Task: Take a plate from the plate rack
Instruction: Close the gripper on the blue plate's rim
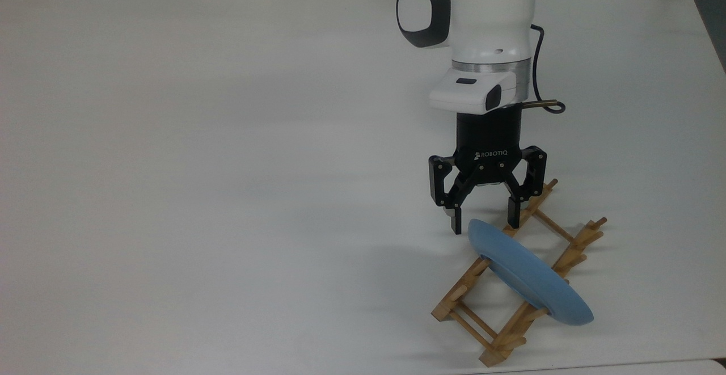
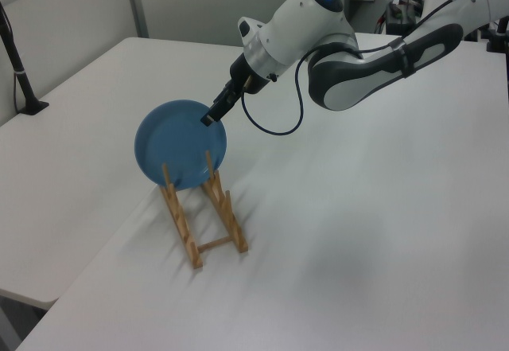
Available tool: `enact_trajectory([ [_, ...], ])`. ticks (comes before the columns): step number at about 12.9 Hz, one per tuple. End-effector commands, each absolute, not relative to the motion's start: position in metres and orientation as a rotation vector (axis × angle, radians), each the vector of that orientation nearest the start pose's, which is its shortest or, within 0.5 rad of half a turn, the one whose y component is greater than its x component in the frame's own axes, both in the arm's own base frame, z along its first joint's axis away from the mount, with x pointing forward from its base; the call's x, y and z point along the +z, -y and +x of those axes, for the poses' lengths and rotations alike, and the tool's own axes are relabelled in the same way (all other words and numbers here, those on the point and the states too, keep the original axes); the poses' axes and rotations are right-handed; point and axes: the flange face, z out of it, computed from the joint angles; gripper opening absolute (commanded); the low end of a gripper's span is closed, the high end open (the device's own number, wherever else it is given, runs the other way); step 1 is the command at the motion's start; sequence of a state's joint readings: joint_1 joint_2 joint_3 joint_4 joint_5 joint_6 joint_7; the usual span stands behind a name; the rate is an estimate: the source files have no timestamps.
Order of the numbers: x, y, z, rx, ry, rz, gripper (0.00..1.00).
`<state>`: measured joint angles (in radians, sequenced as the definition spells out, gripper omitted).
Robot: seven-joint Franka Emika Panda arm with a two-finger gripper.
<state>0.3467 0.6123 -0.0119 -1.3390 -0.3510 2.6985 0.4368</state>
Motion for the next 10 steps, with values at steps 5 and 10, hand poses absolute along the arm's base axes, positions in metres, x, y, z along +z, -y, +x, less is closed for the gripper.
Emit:
enact_trajectory([
  [5,0.4578,-0.2729,0.7273,-1.262,0.285,-2.869,0.00],
  [10,0.4627,-0.2742,0.7252,-1.283,0.315,-2.875,0.00],
])
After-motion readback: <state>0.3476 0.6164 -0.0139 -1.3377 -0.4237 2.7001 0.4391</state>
